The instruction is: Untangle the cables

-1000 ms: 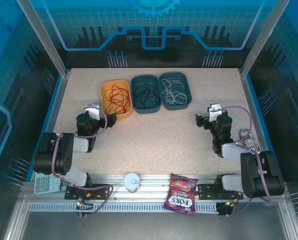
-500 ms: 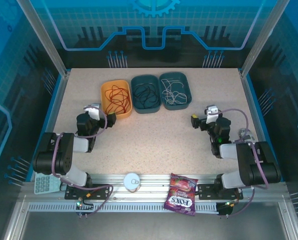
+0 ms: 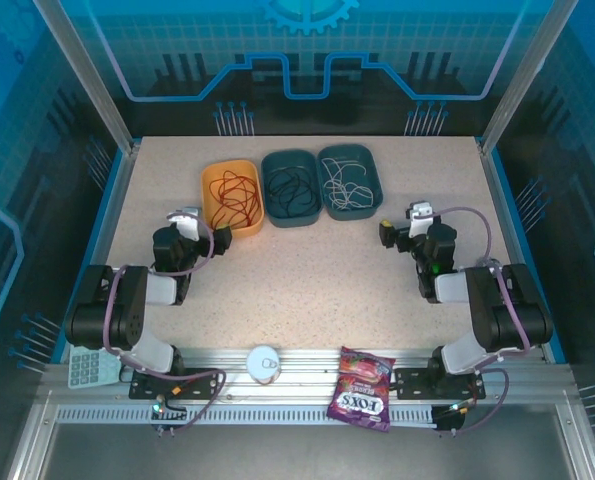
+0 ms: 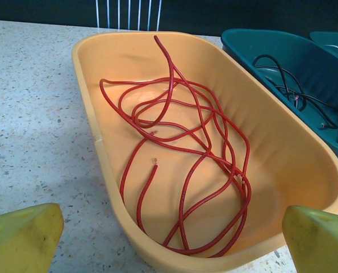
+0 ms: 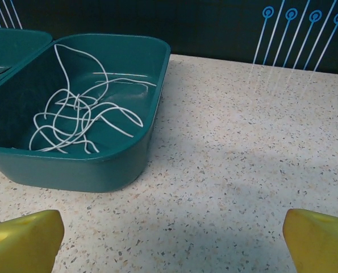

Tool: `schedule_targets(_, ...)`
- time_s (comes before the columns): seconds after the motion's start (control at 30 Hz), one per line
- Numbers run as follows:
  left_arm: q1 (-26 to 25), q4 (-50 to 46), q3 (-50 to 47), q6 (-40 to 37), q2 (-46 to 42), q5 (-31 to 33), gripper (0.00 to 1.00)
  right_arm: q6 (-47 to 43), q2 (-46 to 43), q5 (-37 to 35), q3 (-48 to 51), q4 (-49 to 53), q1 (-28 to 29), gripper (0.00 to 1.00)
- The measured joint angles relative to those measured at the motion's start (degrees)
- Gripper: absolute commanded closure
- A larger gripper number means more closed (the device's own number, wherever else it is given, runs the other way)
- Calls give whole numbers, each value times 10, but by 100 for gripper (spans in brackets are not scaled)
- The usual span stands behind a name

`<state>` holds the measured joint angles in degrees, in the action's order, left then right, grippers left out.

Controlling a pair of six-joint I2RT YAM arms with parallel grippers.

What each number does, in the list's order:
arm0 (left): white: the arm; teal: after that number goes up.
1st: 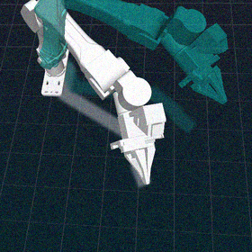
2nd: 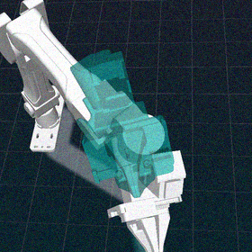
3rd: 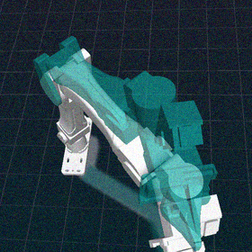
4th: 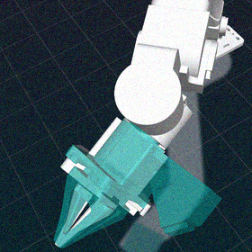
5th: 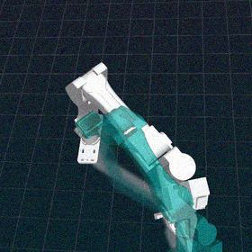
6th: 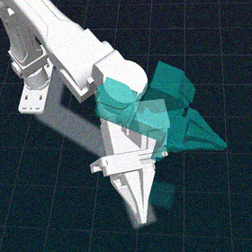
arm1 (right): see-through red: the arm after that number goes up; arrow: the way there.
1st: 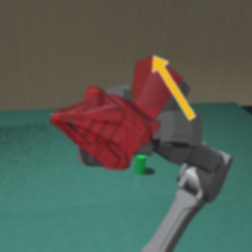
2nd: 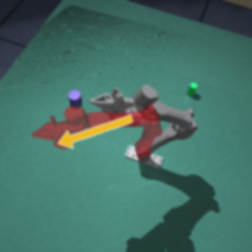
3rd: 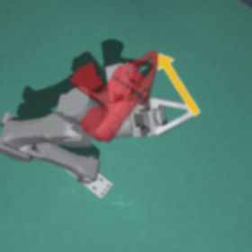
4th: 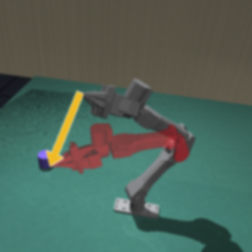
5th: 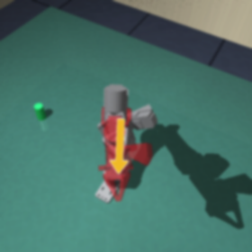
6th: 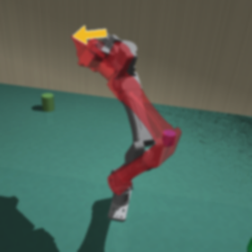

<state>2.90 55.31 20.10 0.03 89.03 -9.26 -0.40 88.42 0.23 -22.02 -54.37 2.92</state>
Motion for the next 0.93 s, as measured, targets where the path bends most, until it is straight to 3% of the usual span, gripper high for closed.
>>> schedule_targets(0.93,0,-2,0,0,0,0,1,2,0,-2,0,25,0,0)
